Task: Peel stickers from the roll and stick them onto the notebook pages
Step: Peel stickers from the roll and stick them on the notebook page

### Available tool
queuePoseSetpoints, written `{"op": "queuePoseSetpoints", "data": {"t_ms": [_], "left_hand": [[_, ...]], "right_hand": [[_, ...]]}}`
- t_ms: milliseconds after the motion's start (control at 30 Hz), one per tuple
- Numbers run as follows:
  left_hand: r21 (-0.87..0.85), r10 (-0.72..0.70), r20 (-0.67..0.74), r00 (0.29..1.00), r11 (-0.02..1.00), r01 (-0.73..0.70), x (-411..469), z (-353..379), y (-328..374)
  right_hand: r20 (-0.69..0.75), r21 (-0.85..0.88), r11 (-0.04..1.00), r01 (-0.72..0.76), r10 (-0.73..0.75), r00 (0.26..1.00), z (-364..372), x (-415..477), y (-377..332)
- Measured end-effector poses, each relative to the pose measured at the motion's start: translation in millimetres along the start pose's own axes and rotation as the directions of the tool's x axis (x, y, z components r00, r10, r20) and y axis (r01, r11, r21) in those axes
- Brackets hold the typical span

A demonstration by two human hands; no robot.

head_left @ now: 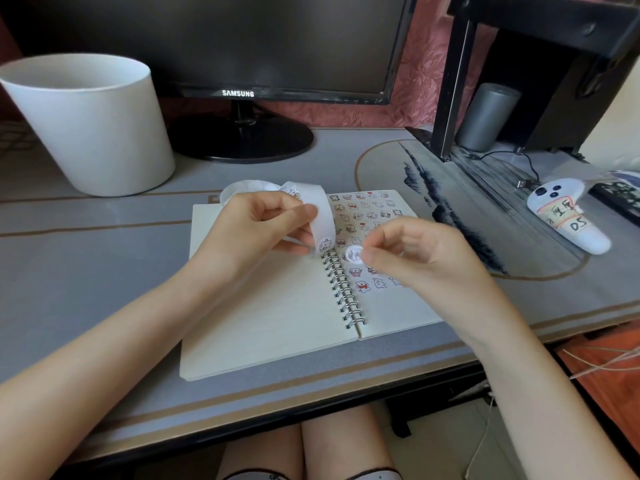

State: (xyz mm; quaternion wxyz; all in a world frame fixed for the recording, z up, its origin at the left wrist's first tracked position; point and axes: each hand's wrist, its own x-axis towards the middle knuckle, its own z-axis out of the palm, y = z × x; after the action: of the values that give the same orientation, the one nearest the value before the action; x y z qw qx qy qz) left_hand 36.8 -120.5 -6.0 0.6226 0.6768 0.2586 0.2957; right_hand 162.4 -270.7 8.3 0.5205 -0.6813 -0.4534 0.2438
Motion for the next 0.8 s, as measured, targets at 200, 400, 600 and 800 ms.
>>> {"op": "queuePoseSetpoints", "data": {"t_ms": [200,400,600,800], "left_hand": [[0.007,0.002,0.004,1.0,1.0,-0.002,0,0,-2],[0.014,0.0,0.002,1.0,1.0,0.0,1,0,-2],[0.012,-0.001,0.006,1.0,1.0,0.001,1,0,-3],[0.017,-0.001,0.01,1.0,1.0,0.001,1,-1,-3]], "right_hand": [[0.049,-0.059,0.978,-0.2,0.202,0.978,-12,-12,11],[0.074,-0.13,0.963,-0.237,0.248,0.966,-12,-12,18],[0.068,-0.123,0.961,-0.248,0.257,0.964,-11,-13,19],[0.04,-0.112,0.962,-0.249,0.255,0.966,-9,-14,20]]}}
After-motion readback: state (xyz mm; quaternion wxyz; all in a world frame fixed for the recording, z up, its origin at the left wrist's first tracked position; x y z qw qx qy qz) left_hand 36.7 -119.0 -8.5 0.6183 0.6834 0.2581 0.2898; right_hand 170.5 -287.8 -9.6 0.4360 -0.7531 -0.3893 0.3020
